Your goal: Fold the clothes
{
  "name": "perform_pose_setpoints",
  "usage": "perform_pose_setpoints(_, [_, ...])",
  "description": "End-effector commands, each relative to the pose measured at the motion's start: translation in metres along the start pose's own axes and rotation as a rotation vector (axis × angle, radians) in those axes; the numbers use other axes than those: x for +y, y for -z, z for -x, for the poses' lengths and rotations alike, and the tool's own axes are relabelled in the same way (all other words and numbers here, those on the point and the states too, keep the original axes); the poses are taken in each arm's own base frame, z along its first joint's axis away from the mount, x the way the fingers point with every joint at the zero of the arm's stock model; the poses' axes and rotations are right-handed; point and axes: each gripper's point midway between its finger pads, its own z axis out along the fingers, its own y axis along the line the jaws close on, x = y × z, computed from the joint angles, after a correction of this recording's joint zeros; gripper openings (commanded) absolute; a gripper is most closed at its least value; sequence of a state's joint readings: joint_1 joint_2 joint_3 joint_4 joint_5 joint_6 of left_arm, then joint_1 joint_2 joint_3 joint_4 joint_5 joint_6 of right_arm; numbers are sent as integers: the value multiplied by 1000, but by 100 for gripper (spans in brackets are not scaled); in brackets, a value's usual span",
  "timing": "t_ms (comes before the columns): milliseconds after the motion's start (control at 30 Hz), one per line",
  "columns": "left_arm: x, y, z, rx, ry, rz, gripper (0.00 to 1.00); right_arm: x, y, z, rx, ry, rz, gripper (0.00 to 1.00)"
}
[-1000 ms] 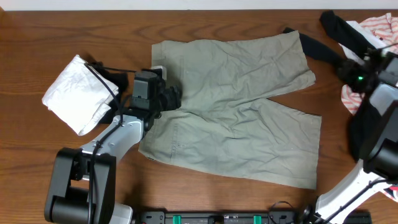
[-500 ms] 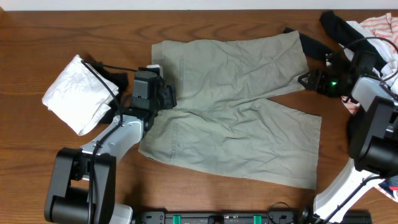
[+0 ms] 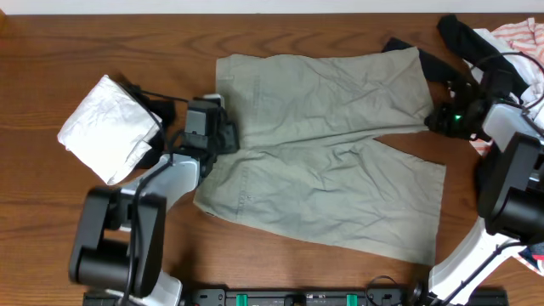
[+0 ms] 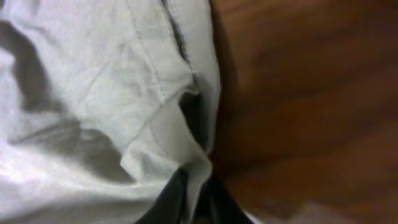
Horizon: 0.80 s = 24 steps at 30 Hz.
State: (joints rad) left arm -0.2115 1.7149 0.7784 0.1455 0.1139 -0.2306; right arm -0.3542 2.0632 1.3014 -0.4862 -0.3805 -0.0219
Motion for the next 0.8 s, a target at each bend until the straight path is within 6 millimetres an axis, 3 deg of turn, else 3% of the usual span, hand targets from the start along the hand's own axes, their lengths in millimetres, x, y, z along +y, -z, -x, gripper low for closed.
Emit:
perform_pose_setpoints(0, [-1, -11, -14, 47, -11, -19, 55, -29, 1, -11, 31, -65, -101, 22])
perform_pose_setpoints(33, [-1, -12, -15, 50, -11, -18, 55, -29, 1, -11, 32, -65, -101, 24])
perform_pose_setpoints(133, [-1, -12, -15, 50, -11, -18, 56, -29, 1, -11, 31, -76, -101, 42])
perform_pose_setpoints(200, [0, -12, -17, 60, -10, -16, 56, -28, 4, -10, 29, -94, -101, 46])
perform_pose_setpoints(367, [3, -10, -26, 98, -7, -3, 57, -16, 37, 6, -23, -98, -102, 59])
perform_pose_setpoints(400, [3, -10, -27, 100, -7, -3, 57, -13, 45, 8, -35, -94, -102, 68])
perform_pose_setpoints(500, [2, -9, -25, 94, -7, -5, 78, -4, 66, 9, -50, -87, -103, 99])
perform_pose_setpoints(533, [2, -9, -24, 93, -7, -5, 98, -3, 70, 8, -50, -87, -103, 99])
perform_pose_setpoints(767, [2, -9, -23, 88, -7, -7, 98, 0, 75, -1, -16, -100, -103, 99])
